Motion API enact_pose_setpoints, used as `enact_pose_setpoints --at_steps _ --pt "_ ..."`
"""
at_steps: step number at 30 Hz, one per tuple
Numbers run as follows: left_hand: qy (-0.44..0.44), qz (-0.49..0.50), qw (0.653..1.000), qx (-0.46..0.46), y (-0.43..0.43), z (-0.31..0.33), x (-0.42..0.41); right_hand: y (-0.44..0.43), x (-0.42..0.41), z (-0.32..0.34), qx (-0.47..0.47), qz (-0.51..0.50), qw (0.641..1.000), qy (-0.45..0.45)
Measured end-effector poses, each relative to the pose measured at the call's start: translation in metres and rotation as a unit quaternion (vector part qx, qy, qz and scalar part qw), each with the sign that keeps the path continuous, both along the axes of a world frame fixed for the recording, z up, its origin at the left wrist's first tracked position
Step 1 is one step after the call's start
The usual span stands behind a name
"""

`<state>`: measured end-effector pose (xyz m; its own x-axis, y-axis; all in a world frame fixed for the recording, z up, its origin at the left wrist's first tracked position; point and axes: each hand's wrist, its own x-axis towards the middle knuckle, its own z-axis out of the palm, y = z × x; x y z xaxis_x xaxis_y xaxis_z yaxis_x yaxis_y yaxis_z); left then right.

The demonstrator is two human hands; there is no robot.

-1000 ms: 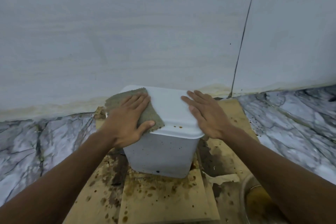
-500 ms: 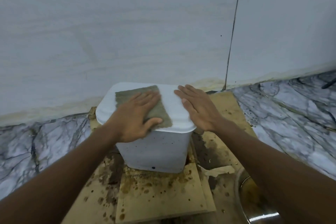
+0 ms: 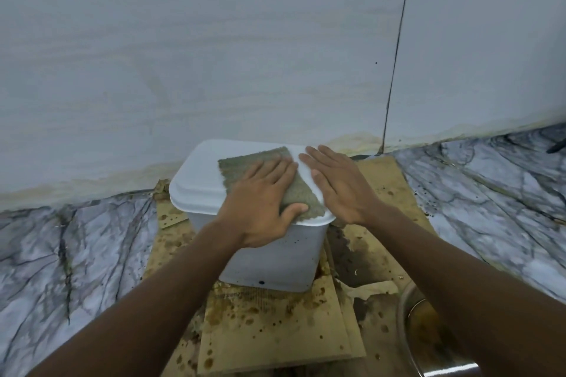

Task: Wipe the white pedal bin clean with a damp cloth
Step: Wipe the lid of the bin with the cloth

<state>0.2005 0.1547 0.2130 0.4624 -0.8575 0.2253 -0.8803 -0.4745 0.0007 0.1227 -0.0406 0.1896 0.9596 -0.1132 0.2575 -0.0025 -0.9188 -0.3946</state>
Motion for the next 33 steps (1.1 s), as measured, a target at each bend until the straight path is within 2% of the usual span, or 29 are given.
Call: enact_pose_setpoints --at_steps 4,9,14,21,24,27,30,33 --pt "0.043 0.003 0.999 -0.007 0.032 0.007 0.023 0.002 0.001 0.0 0.001 -0.001 1.0 -0.015" --pt "0.031 0.06 0.997 -0.025 0.082 0.006 0.046 0.01 0.003 0.003 -0.006 -0.002 1.0 -0.017" --pt "0.006 0.067 0.997 -0.024 0.061 0.0 0.034 0.007 0.002 0.002 -0.009 -0.016 1.0 -0.014" --pt "-0.009 0.0 1.0 -0.001 -0.003 -0.002 -0.004 0.005 0.004 -0.002 -0.011 -0.015 0.999 -0.029" --pt "0.01 -0.013 1.0 0.001 0.012 0.003 0.007 0.002 0.004 -0.003 0.003 -0.009 1.0 -0.024" --pt "0.045 0.015 0.999 -0.005 0.051 0.009 0.033 0.005 0.005 0.0 0.012 -0.01 1.0 -0.02" --pt "0.045 0.042 0.998 0.001 0.073 0.012 0.048 0.009 0.006 0.002 0.008 -0.007 1.0 -0.018" --pt "0.029 0.048 0.998 -0.002 0.057 0.009 0.038 0.006 0.005 0.001 0.003 -0.015 1.0 -0.017"
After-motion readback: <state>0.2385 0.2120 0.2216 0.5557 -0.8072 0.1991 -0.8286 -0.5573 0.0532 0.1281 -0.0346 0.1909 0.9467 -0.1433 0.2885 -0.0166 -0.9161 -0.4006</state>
